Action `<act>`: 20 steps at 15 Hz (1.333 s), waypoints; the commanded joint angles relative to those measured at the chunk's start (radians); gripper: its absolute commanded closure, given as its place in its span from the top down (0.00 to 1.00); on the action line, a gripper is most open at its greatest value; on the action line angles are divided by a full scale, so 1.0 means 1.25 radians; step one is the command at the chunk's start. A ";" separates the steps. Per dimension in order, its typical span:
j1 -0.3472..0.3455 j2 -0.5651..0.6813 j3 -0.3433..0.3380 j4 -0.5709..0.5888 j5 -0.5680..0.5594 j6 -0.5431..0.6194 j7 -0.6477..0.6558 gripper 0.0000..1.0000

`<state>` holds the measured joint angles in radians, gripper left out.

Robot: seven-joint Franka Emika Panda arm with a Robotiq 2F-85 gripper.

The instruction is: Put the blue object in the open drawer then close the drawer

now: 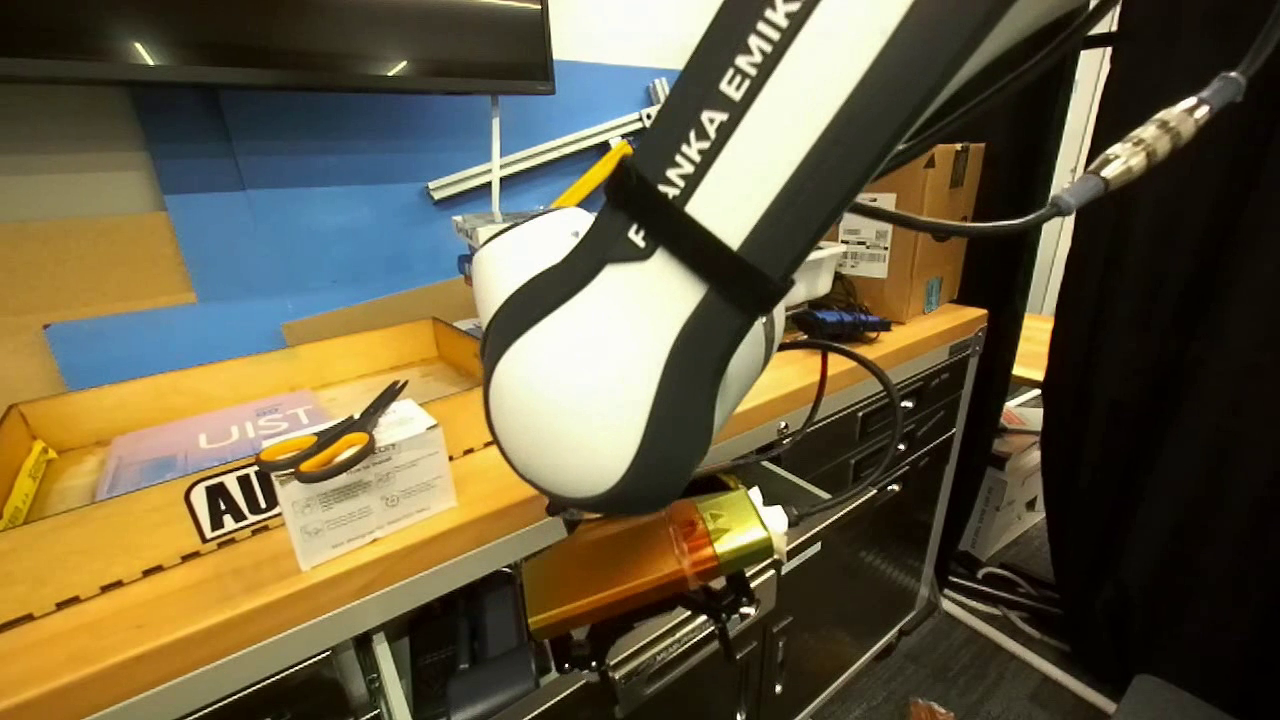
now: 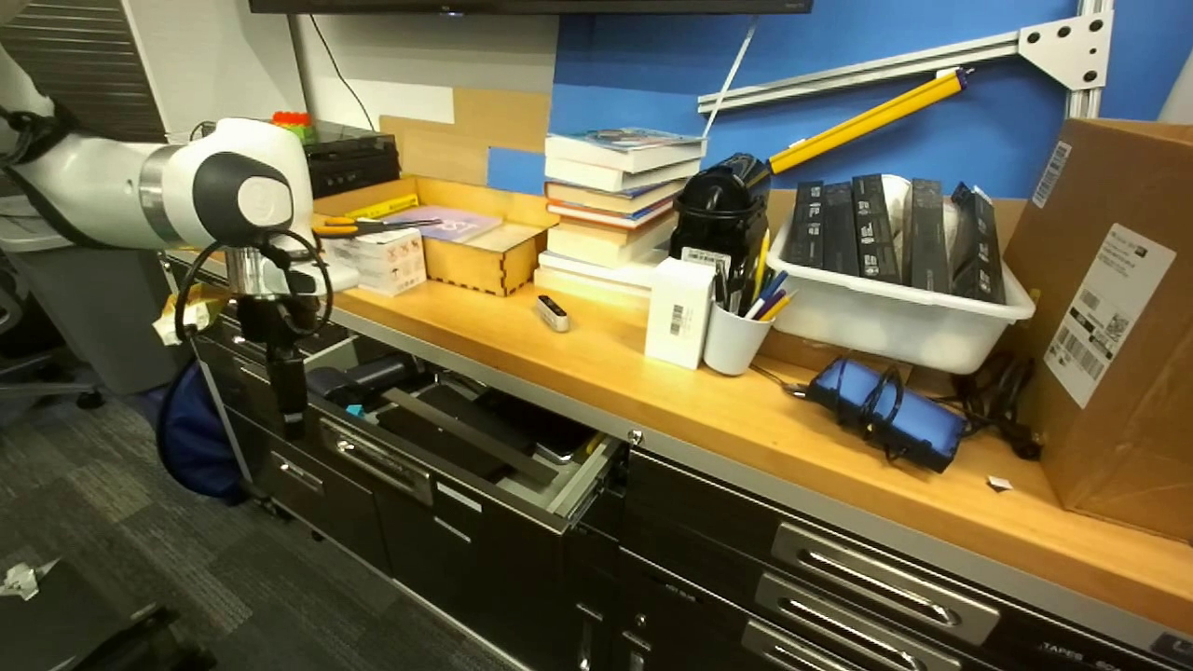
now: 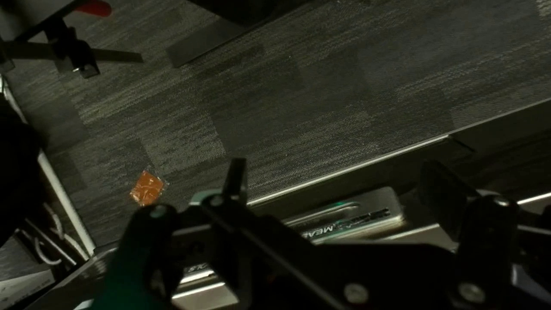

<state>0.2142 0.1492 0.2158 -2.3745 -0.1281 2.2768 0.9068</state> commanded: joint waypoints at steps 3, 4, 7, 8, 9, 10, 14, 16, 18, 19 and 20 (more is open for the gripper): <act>0.069 0.092 -0.046 0.049 -0.178 0.097 0.162 1.00; 0.081 0.106 -0.056 0.058 -0.207 0.108 0.192 1.00; 0.114 0.137 -0.095 0.097 -0.313 0.135 0.308 1.00; 0.121 0.146 -0.106 0.117 -0.340 0.144 0.344 1.00; 0.128 0.161 -0.118 0.136 -0.363 0.155 0.377 1.00; 0.137 0.177 -0.132 0.159 -0.393 0.158 0.411 1.00; 0.162 0.242 -0.174 0.260 -0.491 0.155 0.528 1.00; 0.169 0.252 -0.181 0.289 -0.532 0.145 0.577 1.00; 0.157 0.222 -0.160 0.259 -0.520 0.140 0.573 1.00; 0.138 0.200 -0.135 0.236 -0.479 0.138 0.526 1.00; 0.113 0.167 -0.101 0.204 -0.419 0.143 0.460 1.00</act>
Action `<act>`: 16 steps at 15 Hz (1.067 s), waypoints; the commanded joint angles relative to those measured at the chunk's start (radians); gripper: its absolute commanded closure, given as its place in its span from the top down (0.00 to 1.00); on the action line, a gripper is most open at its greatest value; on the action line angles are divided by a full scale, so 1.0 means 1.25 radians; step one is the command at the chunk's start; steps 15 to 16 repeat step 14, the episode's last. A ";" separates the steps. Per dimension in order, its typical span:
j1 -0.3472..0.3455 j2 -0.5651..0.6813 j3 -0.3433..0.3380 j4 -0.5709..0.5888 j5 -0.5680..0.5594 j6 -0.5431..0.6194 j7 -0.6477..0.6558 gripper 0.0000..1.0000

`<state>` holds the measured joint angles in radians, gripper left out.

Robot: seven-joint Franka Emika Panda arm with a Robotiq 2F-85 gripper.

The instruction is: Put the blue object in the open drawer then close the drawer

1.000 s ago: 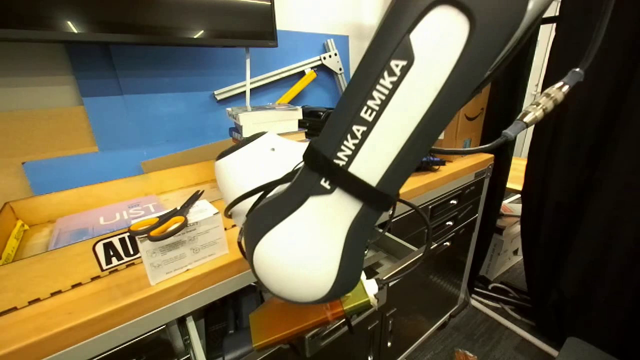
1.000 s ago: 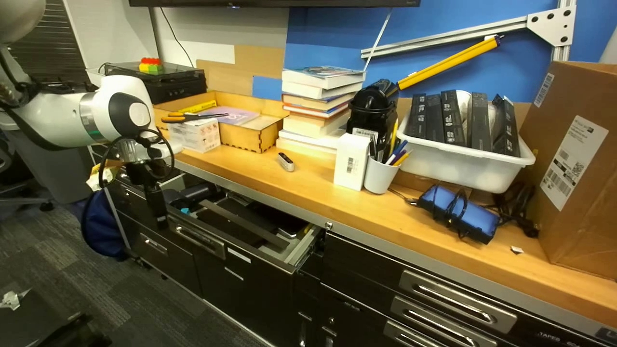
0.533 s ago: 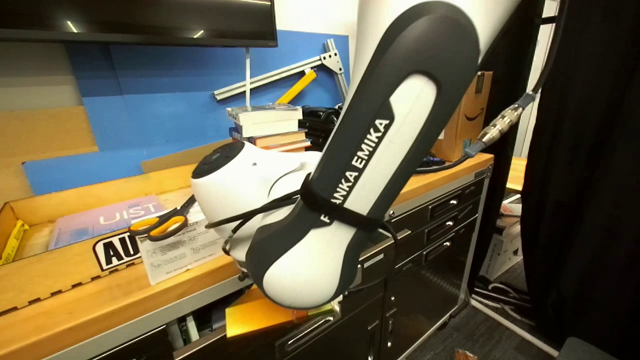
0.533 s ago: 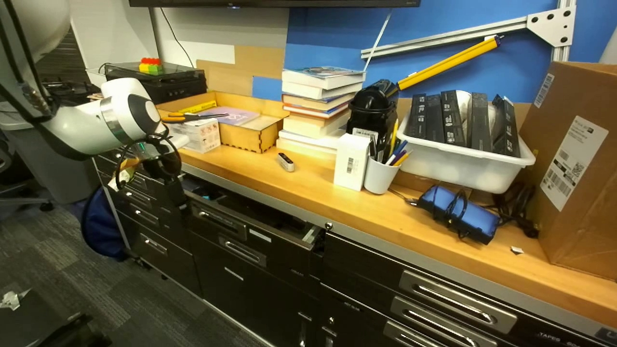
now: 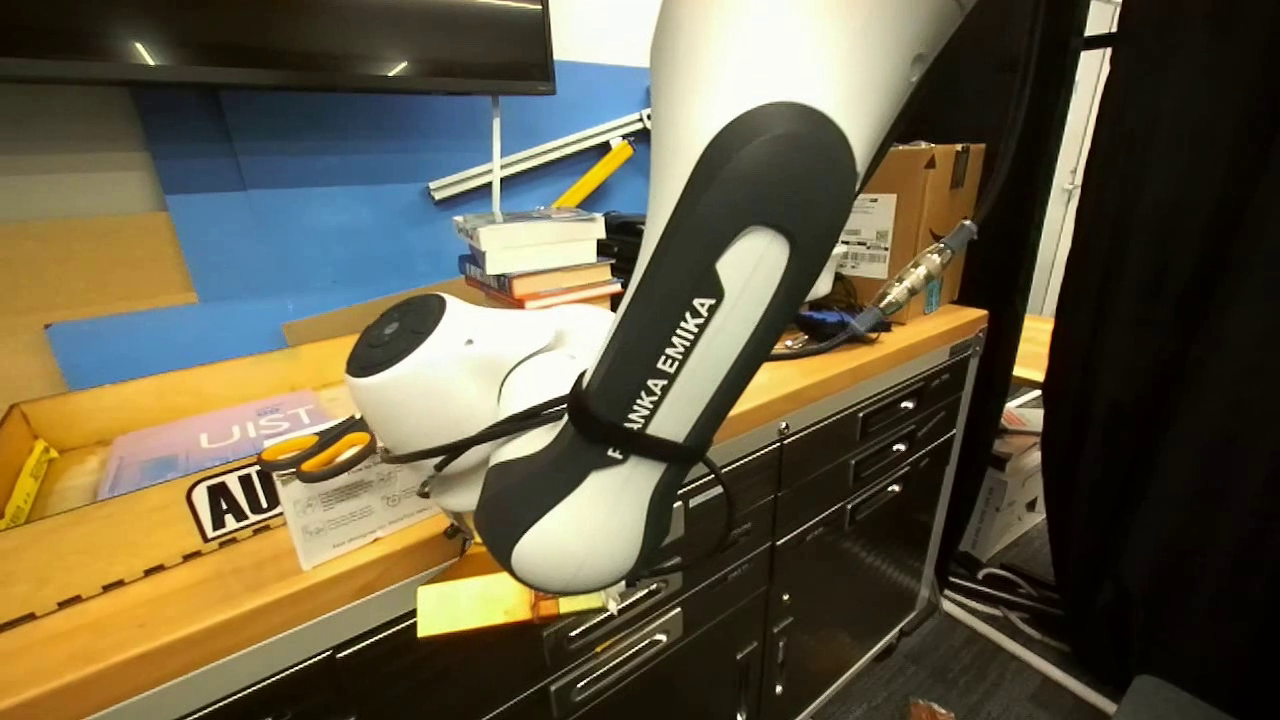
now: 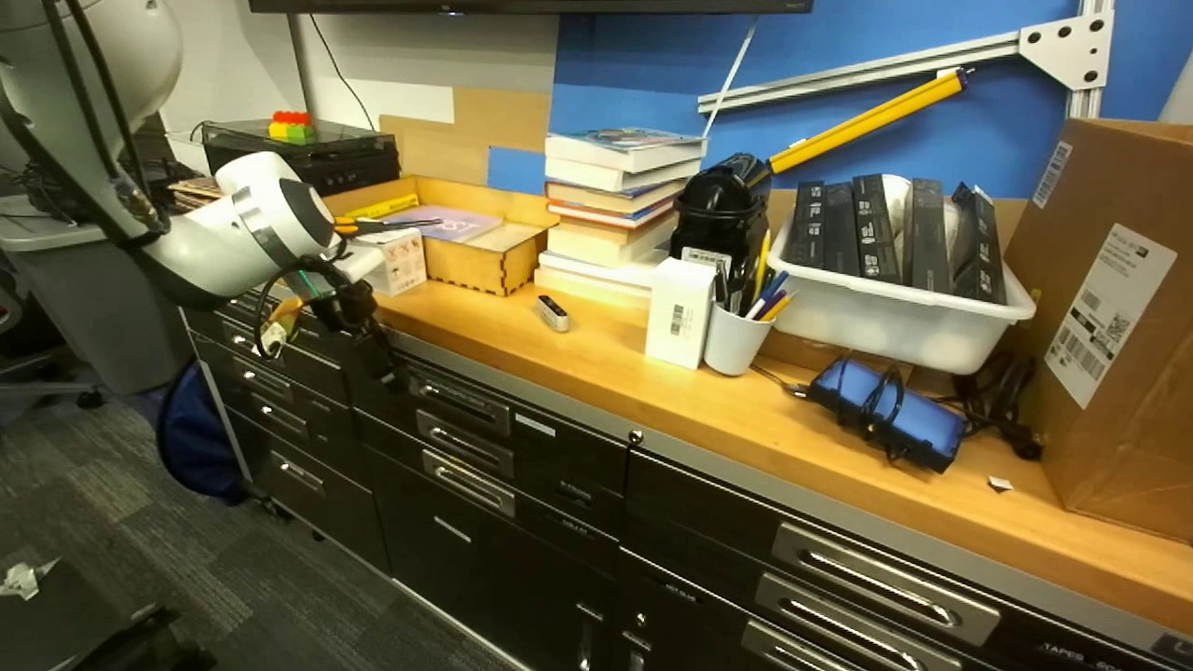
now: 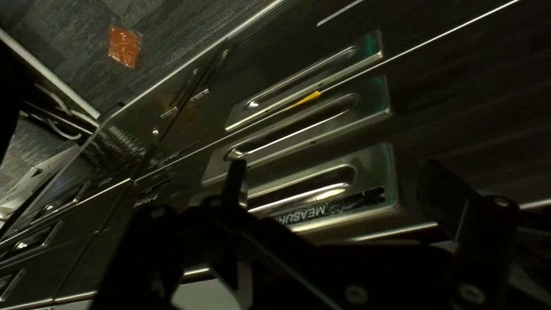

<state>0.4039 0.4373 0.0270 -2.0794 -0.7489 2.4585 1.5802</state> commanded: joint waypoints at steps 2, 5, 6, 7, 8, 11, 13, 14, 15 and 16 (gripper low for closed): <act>-0.070 -0.134 0.097 -0.080 0.194 0.015 -0.183 1.00; -0.145 -0.233 0.213 -0.119 0.405 -0.016 -0.371 1.00; -0.181 -0.262 0.261 -0.119 0.475 -0.044 -0.433 1.00; -0.200 -0.292 0.290 -0.113 0.545 -0.080 -0.491 1.00; -0.184 -0.333 0.280 -0.107 0.614 -0.126 -0.547 1.00; -0.142 -0.420 0.239 -0.054 0.724 -0.274 -0.659 1.00; -0.138 -0.388 0.237 -0.054 0.695 -0.251 -0.612 1.00; -0.140 -0.415 0.237 -0.044 0.705 -0.282 -0.618 1.00; -0.140 -0.415 0.237 -0.044 0.705 -0.282 -0.618 1.00; -0.140 -0.415 0.237 -0.044 0.705 -0.282 -0.618 1.00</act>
